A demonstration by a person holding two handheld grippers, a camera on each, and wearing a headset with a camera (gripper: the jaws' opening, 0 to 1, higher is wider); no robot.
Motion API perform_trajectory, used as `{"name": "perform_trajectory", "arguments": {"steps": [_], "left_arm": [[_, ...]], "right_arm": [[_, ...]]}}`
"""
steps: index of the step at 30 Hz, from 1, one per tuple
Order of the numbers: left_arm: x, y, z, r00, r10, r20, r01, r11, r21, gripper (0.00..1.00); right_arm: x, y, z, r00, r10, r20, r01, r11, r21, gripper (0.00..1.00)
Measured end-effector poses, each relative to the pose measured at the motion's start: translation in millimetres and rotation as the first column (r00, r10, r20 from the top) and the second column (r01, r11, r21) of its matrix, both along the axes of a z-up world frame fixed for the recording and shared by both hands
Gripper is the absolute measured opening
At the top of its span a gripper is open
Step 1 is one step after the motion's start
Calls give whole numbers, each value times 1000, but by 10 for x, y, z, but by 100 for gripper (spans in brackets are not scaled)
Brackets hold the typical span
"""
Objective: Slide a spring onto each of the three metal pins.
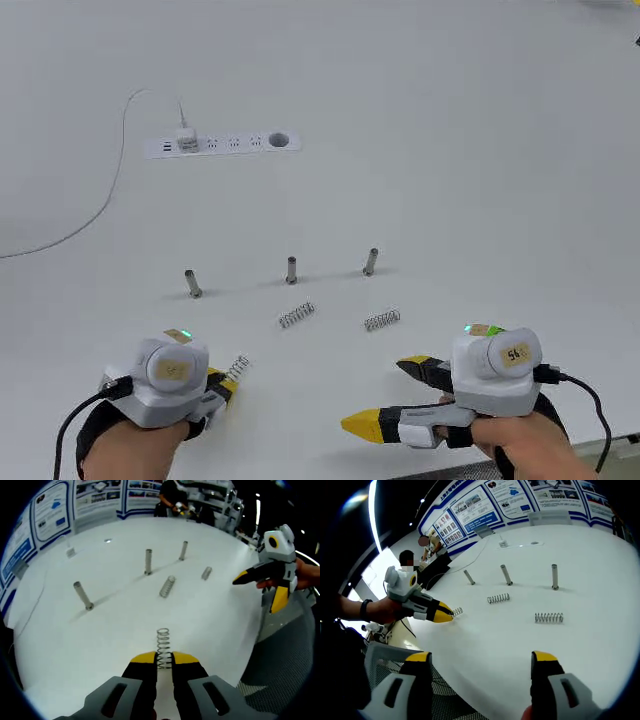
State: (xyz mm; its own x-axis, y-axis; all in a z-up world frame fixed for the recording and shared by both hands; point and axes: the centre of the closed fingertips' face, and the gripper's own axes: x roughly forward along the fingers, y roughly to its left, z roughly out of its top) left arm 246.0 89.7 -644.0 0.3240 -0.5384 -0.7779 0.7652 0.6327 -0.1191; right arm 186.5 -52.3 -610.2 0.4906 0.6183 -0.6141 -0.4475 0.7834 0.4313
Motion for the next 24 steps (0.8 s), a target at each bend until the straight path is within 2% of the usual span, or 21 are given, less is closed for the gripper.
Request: {"name": "perform_trajectory", "arguments": {"steps": [9,19,24], "left_arm": [[-178,-344,198,993,-112,27,113,993,-34,10],[-242,-629,438,984,-167,56,171,982,-78,10],[-308,-730,526,975,-207,79,213,973,-87,10]], "right_arm": [[33,39,35,1000,-9,-2,9,999,35,78],[116,106,148,1000,-16,14,14,995,97,66],[157,173,247,999,-35,8,33,985,169,55]]}}
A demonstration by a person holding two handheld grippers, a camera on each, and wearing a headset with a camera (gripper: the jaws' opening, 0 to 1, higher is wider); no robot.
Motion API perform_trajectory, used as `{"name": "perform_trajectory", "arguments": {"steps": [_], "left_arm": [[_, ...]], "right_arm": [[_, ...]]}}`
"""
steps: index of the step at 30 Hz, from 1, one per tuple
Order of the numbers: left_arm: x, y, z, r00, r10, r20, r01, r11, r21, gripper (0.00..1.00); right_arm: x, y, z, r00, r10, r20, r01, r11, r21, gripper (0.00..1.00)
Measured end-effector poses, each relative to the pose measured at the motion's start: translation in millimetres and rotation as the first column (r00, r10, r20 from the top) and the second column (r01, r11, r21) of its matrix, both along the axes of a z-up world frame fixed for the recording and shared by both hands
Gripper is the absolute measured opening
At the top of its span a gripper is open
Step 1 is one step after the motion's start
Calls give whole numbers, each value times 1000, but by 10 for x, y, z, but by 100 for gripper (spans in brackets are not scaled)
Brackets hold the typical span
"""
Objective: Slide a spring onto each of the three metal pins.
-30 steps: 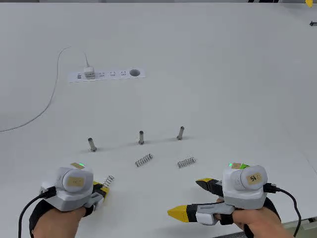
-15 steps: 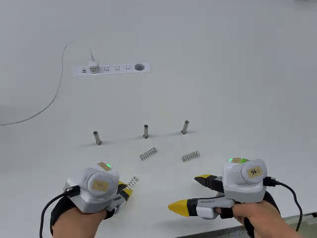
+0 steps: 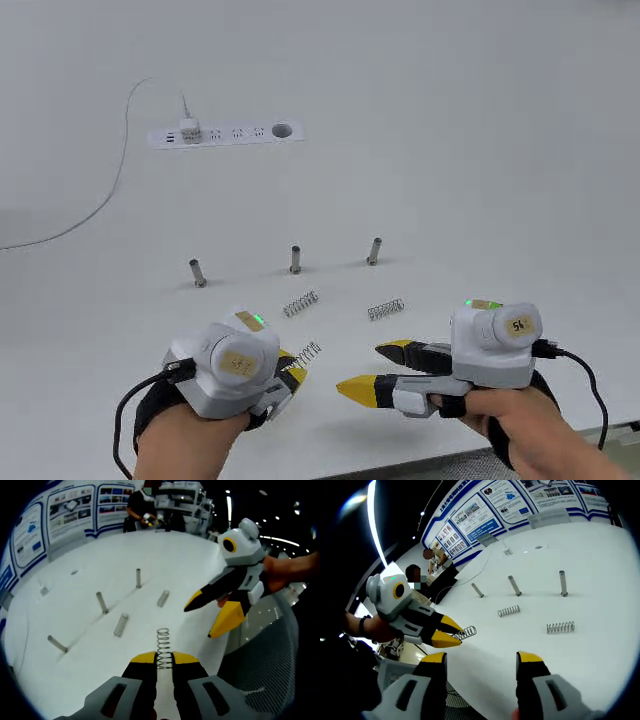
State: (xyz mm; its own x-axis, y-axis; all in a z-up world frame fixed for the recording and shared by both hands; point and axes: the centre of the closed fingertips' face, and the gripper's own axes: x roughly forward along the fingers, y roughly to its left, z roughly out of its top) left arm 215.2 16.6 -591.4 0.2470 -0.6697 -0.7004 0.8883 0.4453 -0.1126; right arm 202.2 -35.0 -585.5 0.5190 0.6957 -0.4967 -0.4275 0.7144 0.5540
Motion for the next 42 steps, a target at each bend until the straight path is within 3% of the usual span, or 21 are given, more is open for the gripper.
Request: {"name": "perform_trajectory", "arguments": {"steps": [10,18,29,37,42], "left_arm": [[-154,-188,167,997,-70,30,71,997,-30,10],[-245,-295,221,991,-125,55,127,991,-33,10],[-243,-287,219,984,-165,73,167,986,-16,10],[-212,-268,221,980,-183,78,184,983,-13,10],[-174,-290,265,979,-194,63,197,980,-42,10]], "right_arm": [[40,83,96,1000,3,3,-3,998,62,42],[21,150,145,1000,19,-11,-17,994,108,29],[19,174,228,999,22,-34,-16,985,169,16],[40,199,281,999,28,-35,-21,983,184,14],[76,180,320,999,32,-26,-27,984,174,14]]}}
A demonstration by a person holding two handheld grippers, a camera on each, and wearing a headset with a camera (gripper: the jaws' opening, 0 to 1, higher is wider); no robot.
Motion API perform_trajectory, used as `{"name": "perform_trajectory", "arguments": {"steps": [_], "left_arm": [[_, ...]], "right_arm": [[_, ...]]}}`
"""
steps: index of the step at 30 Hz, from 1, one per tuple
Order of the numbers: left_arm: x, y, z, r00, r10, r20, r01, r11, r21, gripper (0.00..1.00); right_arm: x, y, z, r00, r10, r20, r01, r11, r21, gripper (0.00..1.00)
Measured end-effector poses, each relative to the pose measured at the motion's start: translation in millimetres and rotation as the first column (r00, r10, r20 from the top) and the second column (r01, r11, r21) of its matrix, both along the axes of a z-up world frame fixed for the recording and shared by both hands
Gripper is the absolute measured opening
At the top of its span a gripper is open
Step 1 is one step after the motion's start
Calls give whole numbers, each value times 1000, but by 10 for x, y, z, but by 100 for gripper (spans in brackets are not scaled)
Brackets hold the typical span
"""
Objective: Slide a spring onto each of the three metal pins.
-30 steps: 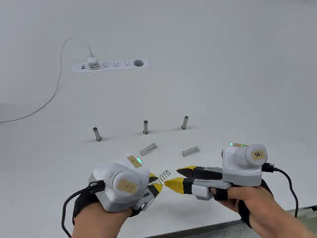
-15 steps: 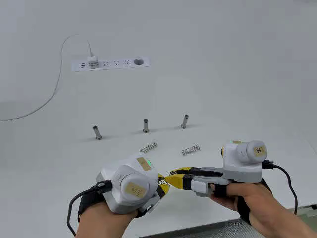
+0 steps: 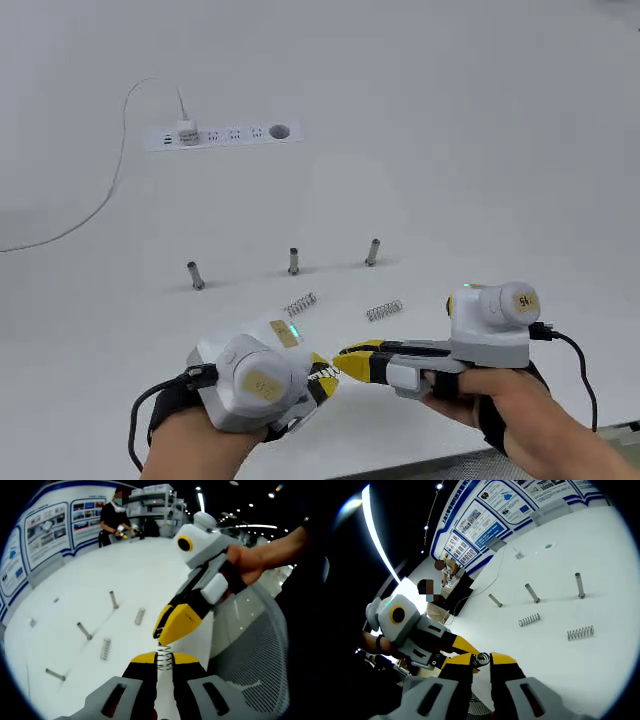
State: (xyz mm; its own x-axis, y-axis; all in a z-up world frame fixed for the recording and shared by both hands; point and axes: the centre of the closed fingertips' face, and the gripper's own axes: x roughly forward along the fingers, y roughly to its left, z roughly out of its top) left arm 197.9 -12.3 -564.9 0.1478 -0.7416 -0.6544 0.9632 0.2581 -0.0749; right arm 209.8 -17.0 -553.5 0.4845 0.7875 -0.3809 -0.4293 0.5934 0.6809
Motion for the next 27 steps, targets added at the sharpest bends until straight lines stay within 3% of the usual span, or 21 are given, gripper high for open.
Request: {"name": "perform_trajectory", "arguments": {"steps": [6,10,16,19,22,27], "left_arm": [[51,-25,20,1000,-13,5,13,1000,-11,10],[62,-69,51,1000,-14,-16,14,999,-37,10],[66,-105,91,999,-33,-12,33,998,-51,10],[64,-125,124,999,-53,-5,52,997,-63,10],[57,-142,139,998,-58,-22,56,995,-80,10],[5,-153,139,995,-102,-10,101,992,-75,10]], "right_arm": [[39,13,114,999,22,29,-22,1000,-19,14],[57,31,192,998,46,49,-44,999,-28,14],[56,15,222,993,90,79,-83,993,-88,15],[30,2,217,988,129,88,-117,985,-123,16],[-22,-6,160,979,186,89,-168,970,-177,16],[-65,-5,154,969,232,88,-211,956,-203,16]]}}
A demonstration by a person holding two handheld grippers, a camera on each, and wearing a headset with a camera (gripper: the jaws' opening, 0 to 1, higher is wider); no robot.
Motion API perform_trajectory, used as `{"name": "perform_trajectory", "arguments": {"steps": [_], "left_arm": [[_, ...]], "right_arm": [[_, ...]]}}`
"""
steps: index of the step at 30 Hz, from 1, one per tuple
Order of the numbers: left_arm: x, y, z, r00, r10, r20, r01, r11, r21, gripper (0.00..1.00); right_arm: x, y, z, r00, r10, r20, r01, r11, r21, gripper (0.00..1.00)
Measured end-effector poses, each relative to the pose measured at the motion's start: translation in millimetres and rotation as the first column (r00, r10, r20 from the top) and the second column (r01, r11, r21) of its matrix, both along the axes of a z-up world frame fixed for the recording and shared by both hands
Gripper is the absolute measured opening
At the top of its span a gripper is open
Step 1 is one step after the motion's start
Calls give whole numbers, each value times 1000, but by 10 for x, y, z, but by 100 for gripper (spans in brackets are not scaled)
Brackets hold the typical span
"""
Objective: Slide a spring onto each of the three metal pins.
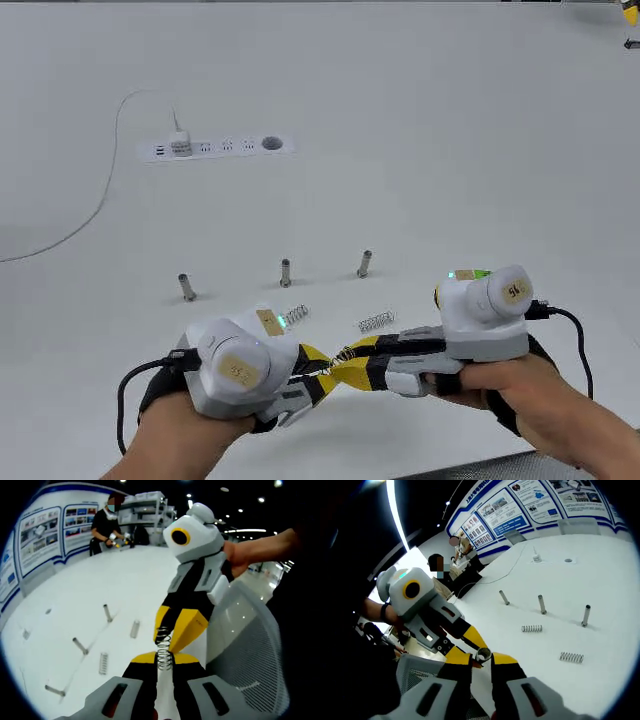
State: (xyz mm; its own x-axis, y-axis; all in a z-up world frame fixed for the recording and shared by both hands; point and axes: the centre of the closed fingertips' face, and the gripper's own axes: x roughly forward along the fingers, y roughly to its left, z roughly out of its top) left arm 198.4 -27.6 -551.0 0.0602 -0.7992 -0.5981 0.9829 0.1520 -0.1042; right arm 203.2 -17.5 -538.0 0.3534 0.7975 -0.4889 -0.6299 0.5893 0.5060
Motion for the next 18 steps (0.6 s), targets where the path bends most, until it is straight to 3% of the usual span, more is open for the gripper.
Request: {"name": "perform_trajectory", "arguments": {"steps": [10,15,18], "left_arm": [[-119,-51,42,993,-115,26,115,993,-8,10],[-163,-86,72,988,-153,17,153,988,-29,10],[-189,-94,112,981,-191,28,192,981,-37,10]], "right_arm": [[-101,1,34,991,134,4,-133,989,-57,16],[-133,-6,69,976,217,10,-216,972,-93,16],[-168,13,114,961,273,33,-268,957,-109,15]]}}
